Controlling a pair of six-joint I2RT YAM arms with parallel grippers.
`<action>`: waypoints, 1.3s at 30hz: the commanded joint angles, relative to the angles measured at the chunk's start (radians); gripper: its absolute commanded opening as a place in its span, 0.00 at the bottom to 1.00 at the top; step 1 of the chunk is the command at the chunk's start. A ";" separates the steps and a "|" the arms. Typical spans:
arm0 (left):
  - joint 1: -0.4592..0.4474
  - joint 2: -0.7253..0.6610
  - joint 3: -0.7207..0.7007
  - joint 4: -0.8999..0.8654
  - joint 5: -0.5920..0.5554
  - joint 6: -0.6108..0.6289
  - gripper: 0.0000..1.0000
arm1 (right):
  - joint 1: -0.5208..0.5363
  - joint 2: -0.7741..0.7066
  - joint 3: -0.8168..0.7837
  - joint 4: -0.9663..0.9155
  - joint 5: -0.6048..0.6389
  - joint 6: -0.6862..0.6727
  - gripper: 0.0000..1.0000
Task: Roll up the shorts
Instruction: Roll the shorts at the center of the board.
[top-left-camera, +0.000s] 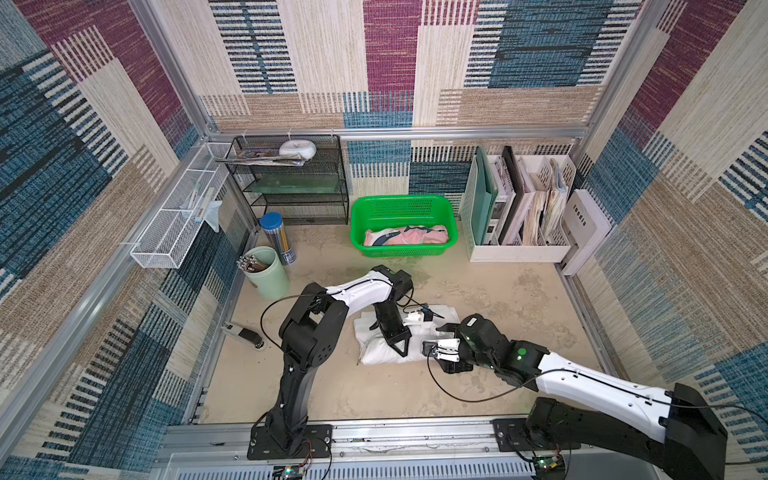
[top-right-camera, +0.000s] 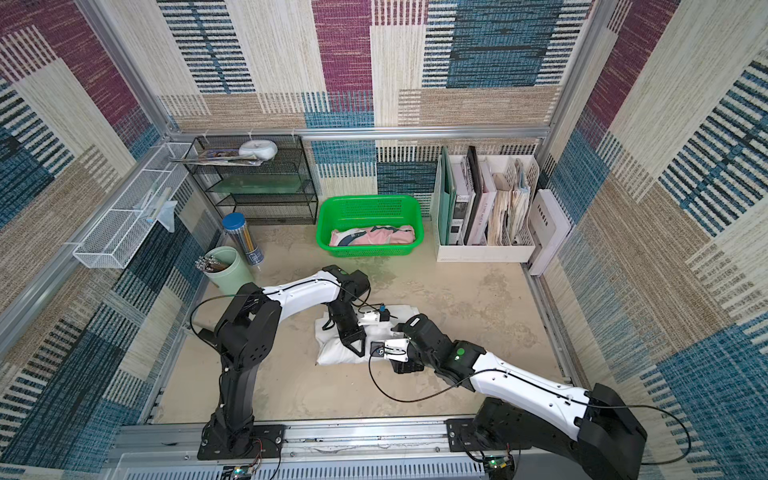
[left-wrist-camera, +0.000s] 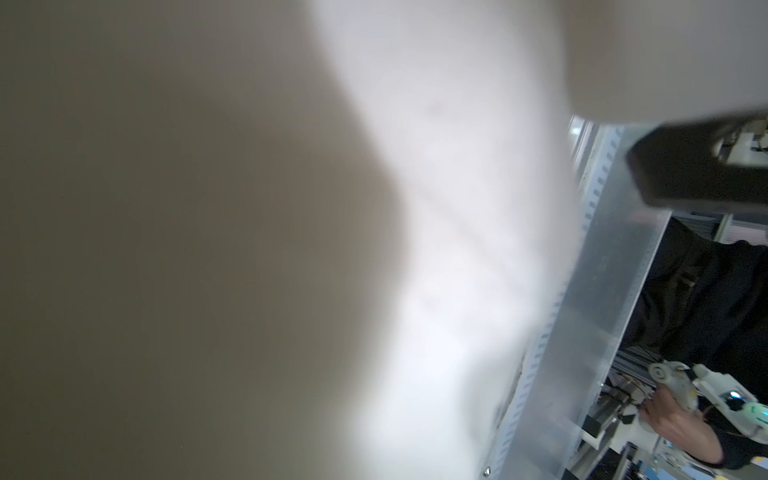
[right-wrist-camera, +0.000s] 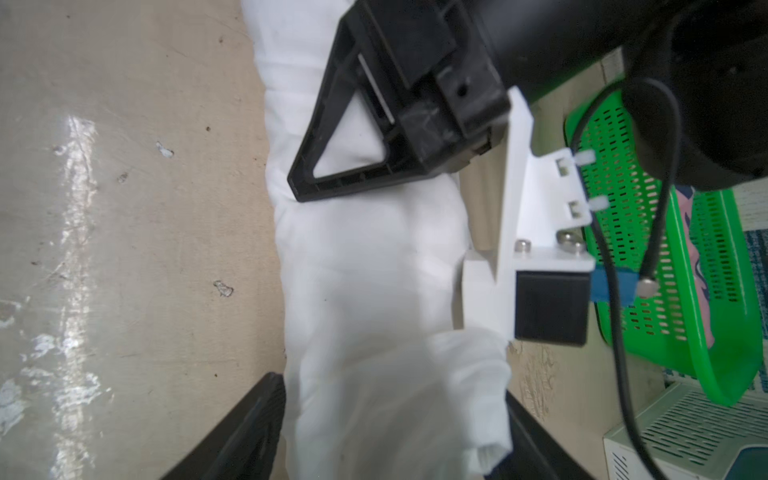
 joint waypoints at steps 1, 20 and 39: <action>0.002 0.041 0.022 -0.061 0.026 0.020 0.08 | 0.003 0.065 0.010 0.064 0.026 -0.073 0.75; 0.025 0.109 0.077 -0.082 -0.016 0.001 0.13 | 0.078 -0.216 0.160 -0.241 0.081 -0.052 0.77; 0.043 0.105 0.085 -0.091 0.011 0.015 0.16 | 0.090 0.151 -0.062 0.162 0.052 -0.017 0.78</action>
